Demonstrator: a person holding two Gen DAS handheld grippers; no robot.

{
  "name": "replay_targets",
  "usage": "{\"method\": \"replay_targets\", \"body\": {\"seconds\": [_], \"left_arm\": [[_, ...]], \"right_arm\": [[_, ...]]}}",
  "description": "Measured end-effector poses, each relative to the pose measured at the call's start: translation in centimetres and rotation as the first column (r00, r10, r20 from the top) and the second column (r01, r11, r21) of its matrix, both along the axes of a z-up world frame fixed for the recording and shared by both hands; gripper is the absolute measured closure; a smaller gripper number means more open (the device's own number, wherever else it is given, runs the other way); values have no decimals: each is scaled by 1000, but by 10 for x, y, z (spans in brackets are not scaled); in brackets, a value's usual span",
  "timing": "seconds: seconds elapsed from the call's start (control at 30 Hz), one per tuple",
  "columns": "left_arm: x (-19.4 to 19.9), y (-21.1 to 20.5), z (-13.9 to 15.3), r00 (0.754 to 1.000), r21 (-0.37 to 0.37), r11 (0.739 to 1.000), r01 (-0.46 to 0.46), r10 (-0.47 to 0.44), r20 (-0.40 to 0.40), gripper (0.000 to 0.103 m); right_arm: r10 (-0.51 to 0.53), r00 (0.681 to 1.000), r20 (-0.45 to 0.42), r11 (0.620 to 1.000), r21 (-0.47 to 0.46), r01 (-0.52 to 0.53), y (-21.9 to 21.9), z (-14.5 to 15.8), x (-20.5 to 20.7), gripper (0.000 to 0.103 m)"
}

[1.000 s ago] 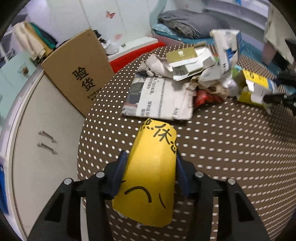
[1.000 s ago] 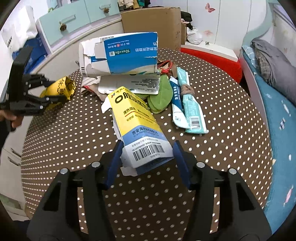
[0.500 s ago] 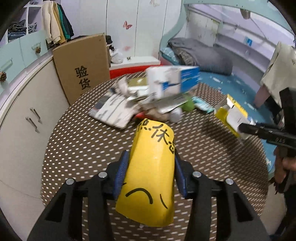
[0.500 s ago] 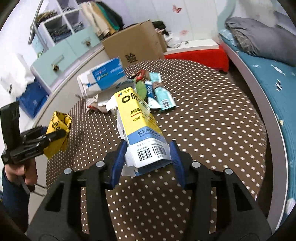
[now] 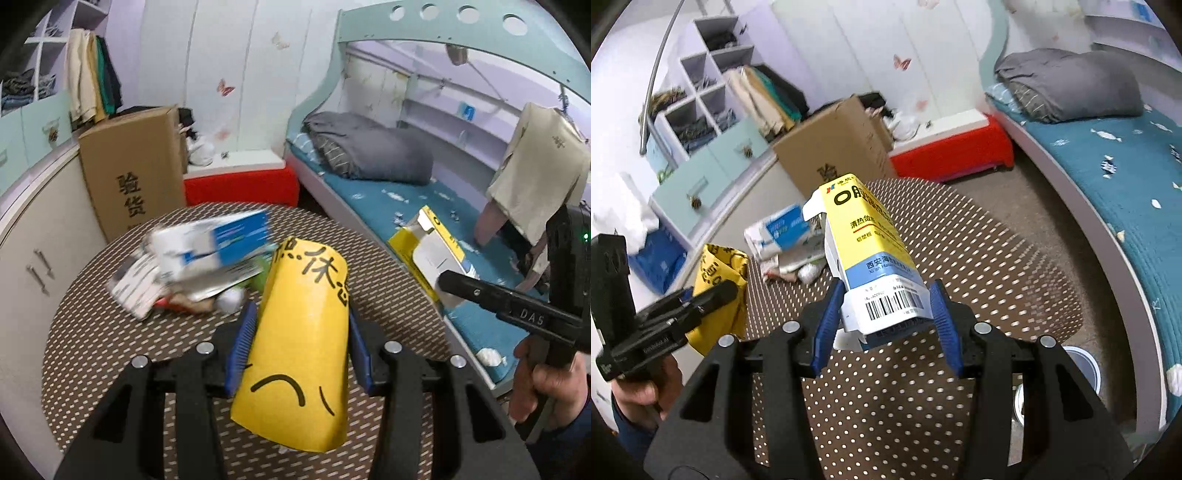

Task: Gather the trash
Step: 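Carry the yellow bag and carton to the clear bin and release them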

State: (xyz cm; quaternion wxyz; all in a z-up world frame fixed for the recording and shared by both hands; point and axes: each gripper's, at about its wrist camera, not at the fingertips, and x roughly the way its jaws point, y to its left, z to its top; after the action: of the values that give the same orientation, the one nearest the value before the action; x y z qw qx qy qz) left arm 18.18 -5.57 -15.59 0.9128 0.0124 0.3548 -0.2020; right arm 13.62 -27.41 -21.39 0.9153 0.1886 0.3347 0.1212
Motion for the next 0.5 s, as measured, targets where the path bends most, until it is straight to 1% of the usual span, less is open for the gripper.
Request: {"method": "replay_targets", "body": {"seconds": [0.17, 0.27, 0.37, 0.5], "left_arm": [[-8, -43, 15, 998, -40, 998, 56, -54, 32, 57], [-14, -78, 21, 993, -57, 993, 101, -98, 60, 57], [-20, -106, 23, 988, -72, 988, 139, -133, 73, 57], [-27, -156, 16, 977, -75, 975, 208, -203, 66, 57]], "right_arm": [[-78, 996, 52, 997, 23, 77, -36, 22, -21, 56], [-147, 987, 67, 989, 11, 146, -63, 30, -36, 56], [-217, 975, 52, 976, -4, 218, -90, 25, -47, 55], [-318, 948, -3, 948, 0, 318, -132, 4, -60, 55]]}}
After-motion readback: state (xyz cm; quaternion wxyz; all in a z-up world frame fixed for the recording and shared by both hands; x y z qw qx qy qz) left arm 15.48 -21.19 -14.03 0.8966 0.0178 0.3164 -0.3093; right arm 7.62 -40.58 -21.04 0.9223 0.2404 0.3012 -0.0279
